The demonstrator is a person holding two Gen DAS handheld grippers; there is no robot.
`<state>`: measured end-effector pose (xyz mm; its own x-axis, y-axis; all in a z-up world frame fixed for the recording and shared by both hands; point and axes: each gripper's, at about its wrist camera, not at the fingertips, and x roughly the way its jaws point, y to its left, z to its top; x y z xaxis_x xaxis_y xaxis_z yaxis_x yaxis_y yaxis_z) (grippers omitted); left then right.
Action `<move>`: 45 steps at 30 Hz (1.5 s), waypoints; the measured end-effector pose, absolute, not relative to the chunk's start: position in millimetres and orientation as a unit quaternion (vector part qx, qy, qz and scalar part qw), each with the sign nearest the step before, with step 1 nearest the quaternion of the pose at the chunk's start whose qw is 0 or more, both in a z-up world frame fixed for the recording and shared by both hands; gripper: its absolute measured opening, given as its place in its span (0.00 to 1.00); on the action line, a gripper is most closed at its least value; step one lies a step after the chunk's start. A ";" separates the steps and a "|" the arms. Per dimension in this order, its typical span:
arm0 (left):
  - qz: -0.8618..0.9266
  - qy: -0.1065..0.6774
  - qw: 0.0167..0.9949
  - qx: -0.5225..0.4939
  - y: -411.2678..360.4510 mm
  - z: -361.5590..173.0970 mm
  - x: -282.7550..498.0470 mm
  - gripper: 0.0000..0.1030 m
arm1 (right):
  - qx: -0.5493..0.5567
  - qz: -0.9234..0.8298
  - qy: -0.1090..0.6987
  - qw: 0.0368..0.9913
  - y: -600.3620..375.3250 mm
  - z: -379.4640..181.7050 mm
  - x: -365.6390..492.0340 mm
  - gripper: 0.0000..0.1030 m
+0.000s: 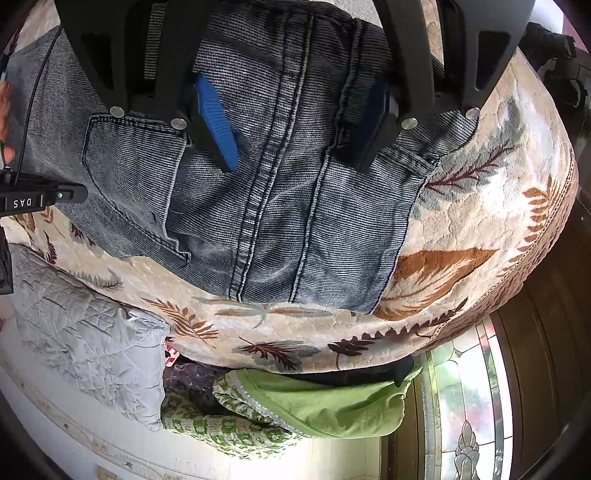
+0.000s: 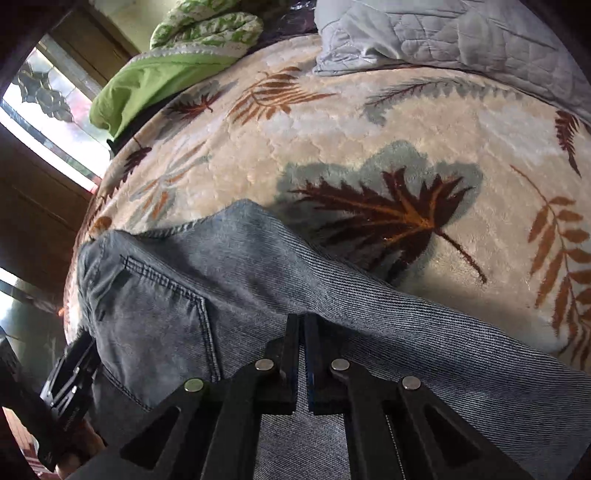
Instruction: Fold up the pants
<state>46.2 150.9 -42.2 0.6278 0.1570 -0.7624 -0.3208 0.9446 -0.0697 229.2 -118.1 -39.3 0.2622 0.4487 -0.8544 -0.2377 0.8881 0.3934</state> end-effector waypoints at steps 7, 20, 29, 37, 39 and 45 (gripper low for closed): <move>0.135 0.408 0.898 -0.099 151.2 -42.7 46.5 0.65 | 0.075 0.211 0.512 0.829 -134.2 6.1 175.1 0.16; 0.141 0.383 0.908 -0.093 144.4 -27.7 35.1 0.67 | 0.239 0.154 0.479 0.831 -282.6 13.3 130.2 0.84; 0.084 0.394 0.913 -0.066 86.5 -11.8 16.2 0.69 | 0.394 0.045 0.444 0.804 -438.1 -30.4 150.1 0.85; 0.035 0.402 0.913 -0.059 44.8 -5.4 15.8 0.69 | 0.415 0.088 0.395 0.815 -440.2 2.2 36.9 0.86; 0.015 0.408 0.911 -0.059 33.6 -3.6 20.6 0.69 | 0.452 0.087 0.407 0.789 -445.3 -16.9 7.5 0.86; -0.047 0.430 0.899 -0.069 -7.7 -1.3 36.9 0.70 | 0.567 0.049 0.425 0.704 -466.4 -76.7 -30.9 0.86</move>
